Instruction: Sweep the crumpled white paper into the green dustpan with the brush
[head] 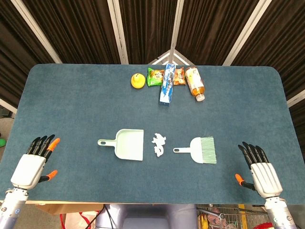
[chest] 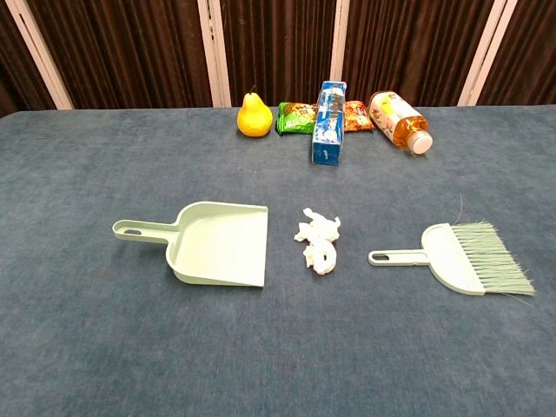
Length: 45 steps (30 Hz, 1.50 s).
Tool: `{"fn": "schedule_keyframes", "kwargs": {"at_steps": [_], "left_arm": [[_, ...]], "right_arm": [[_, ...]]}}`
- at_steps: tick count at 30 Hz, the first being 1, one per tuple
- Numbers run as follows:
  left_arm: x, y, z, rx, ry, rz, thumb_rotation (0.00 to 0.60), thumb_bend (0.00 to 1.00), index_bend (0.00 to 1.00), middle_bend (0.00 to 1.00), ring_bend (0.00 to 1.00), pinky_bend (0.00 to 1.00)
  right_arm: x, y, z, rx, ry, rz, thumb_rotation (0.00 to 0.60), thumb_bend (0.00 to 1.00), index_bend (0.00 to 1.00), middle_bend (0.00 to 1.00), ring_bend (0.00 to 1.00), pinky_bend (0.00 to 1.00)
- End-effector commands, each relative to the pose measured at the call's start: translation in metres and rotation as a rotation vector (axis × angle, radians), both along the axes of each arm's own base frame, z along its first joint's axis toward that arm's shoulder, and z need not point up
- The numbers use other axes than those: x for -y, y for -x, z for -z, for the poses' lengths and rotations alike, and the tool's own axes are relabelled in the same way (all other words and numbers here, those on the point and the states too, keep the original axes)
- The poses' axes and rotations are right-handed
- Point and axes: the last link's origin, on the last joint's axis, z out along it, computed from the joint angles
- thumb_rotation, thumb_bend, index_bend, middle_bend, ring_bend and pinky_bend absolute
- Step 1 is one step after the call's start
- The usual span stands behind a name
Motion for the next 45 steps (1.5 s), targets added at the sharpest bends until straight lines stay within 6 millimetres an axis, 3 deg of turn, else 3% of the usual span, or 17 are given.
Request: {"fn": "schedule_keyframes", "kwargs": {"at_steps": [1, 14, 17, 20, 22, 25, 28, 33, 39, 45], "left_arm": [[0.000, 0.000, 0.000, 0.002, 0.001, -0.001, 0.600, 0.00, 0.00, 0.00, 0.00, 0.05], [0.000, -0.001, 0.000, 0.002, 0.001, 0.001, 0.600, 0.00, 0.00, 0.00, 0.00, 0.05], [0.000, -0.001, 0.000, 0.003, -0.001, 0.001, 0.600, 0.00, 0.00, 0.00, 0.00, 0.05], [0.000, -0.002, 0.000, 0.006, -0.002, 0.004, 0.600, 0.00, 0.00, 0.00, 0.00, 0.05], [0.000, -0.002, 0.000, 0.002, -0.001, 0.008, 0.600, 0.00, 0.00, 0.00, 0.00, 0.05], [0.000, -0.002, 0.001, 0.000, -0.001, 0.007, 0.600, 0.00, 0.00, 0.00, 0.00, 0.05], [0.000, -0.002, 0.001, -0.001, -0.003, 0.007, 0.600, 0.00, 0.00, 0.00, 0.00, 0.05], [0.000, -0.003, 0.001, -0.001, 0.000, 0.011, 0.600, 0.00, 0.00, 0.00, 0.00, 0.05], [-0.001, -0.003, 0.002, 0.002, 0.007, 0.014, 0.600, 0.00, 0.00, 0.00, 0.00, 0.05], [-0.002, -0.001, 0.000, 0.010, 0.010, 0.005, 0.600, 0.00, 0.00, 0.00, 0.00, 0.05]], "right_arm": [[0.000, 0.000, 0.000, -0.001, 0.001, -0.001, 0.600, 0.30, 0.00, 0.00, 0.00, 0.00], [0.004, -0.010, 0.001, 0.027, 0.012, -0.019, 0.600, 0.30, 0.00, 0.00, 0.00, 0.00], [0.015, -0.017, 0.001, 0.035, 0.034, -0.033, 0.600, 0.30, 0.00, 0.01, 0.04, 0.09], [0.033, -0.024, 0.004, 0.040, 0.052, -0.037, 0.600, 0.30, 0.00, 0.15, 0.23, 0.30], [0.047, -0.031, 0.010, 0.039, 0.053, -0.045, 0.600, 0.30, 0.00, 0.37, 0.45, 0.48], [0.066, -0.042, 0.022, 0.016, 0.035, -0.069, 0.600, 0.30, 0.02, 0.57, 0.66, 0.63], [0.079, -0.054, 0.036, -0.019, 0.010, -0.097, 0.600, 0.30, 0.17, 0.77, 0.84, 0.75], [0.094, -0.077, 0.068, -0.062, -0.057, -0.119, 0.600, 0.30, 0.32, 0.87, 0.93, 0.81], [0.103, -0.100, 0.109, -0.101, -0.113, -0.130, 0.600, 0.30, 0.38, 0.89, 0.95, 0.81], [0.106, -0.108, 0.133, -0.131, -0.137, -0.122, 0.600, 0.30, 0.43, 0.89, 0.95, 0.81]]}}
